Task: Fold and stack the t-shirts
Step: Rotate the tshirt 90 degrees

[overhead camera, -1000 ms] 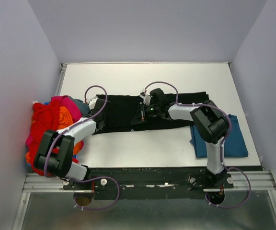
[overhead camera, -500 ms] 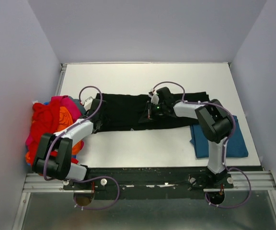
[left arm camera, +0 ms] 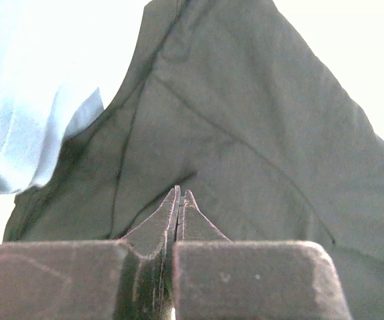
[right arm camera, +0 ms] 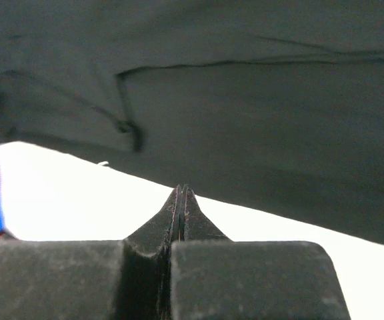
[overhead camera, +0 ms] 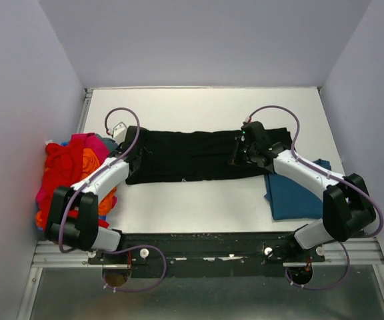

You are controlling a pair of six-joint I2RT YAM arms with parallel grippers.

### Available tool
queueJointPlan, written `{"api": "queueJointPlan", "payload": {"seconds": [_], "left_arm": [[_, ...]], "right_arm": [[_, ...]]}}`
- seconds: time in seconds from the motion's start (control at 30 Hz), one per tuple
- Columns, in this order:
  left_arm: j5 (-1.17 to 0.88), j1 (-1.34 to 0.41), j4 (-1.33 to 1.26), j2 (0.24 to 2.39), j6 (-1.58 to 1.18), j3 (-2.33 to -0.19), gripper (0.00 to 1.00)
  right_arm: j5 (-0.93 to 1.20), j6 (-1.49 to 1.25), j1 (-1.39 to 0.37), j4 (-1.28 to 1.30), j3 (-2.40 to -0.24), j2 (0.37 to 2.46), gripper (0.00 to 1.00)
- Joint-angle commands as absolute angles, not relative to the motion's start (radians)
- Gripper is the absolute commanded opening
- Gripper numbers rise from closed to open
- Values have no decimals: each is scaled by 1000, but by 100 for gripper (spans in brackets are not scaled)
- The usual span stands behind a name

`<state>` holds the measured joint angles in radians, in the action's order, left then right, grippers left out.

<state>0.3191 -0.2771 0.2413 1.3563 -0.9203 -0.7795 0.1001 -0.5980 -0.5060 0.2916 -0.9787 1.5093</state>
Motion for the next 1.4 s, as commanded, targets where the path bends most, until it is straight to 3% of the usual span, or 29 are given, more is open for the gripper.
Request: {"api": "queueJointPlan", "payload": {"seconds": [0.0, 0.2, 0.57, 0.8, 1.1, 1.37], "left_arm": [[388, -278, 227, 1512, -977, -906, 0], [394, -256, 204, 1693, -1029, -1012, 0], [351, -232, 236, 1975, -1028, -1242, 0], [368, -221, 455, 2222, -990, -1665, 0], [201, -178, 509, 2509, -919, -2132, 0], [155, -172, 422, 2598, -934, -2210, 0]], "right_arm": [[-299, -612, -503, 511, -946, 1456, 1], [-357, -646, -485, 566, -959, 1531, 1], [-261, -661, -489, 517, -1052, 1790, 1], [-187, -660, -575, 496, -1127, 1865, 1], [70, -683, -865, 442, -1413, 2057, 1], [17, -580, -829, 523, -1471, 1895, 1]]}}
